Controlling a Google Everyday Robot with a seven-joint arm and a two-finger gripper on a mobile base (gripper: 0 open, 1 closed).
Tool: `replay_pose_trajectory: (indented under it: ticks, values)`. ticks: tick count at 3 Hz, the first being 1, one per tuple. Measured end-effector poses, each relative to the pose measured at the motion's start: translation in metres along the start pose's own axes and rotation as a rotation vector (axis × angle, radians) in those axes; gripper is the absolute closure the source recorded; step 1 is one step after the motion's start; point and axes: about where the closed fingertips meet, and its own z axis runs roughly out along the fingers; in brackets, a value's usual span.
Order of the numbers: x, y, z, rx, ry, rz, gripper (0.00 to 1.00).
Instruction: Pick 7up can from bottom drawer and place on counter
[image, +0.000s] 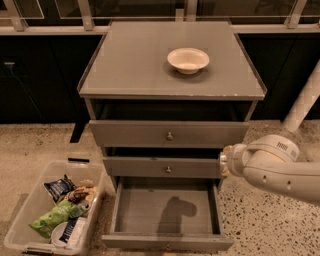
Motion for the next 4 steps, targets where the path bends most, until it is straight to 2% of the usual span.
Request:
replay_pose_trajectory:
  ticks: [1,2,3,4]
  values:
    - [-0.004,-0.059,-0.058,0.158,-0.027,-0.009,1.00]
    - [-0.008,-0.062,-0.059,0.156,-0.022,-0.019,1.00]
    - [-0.035,-0.096,-0.086,0.191,-0.009,-0.070,1.00]
    - [-0.047,-0.160,-0.154,0.315,0.008,-0.136,1.00]
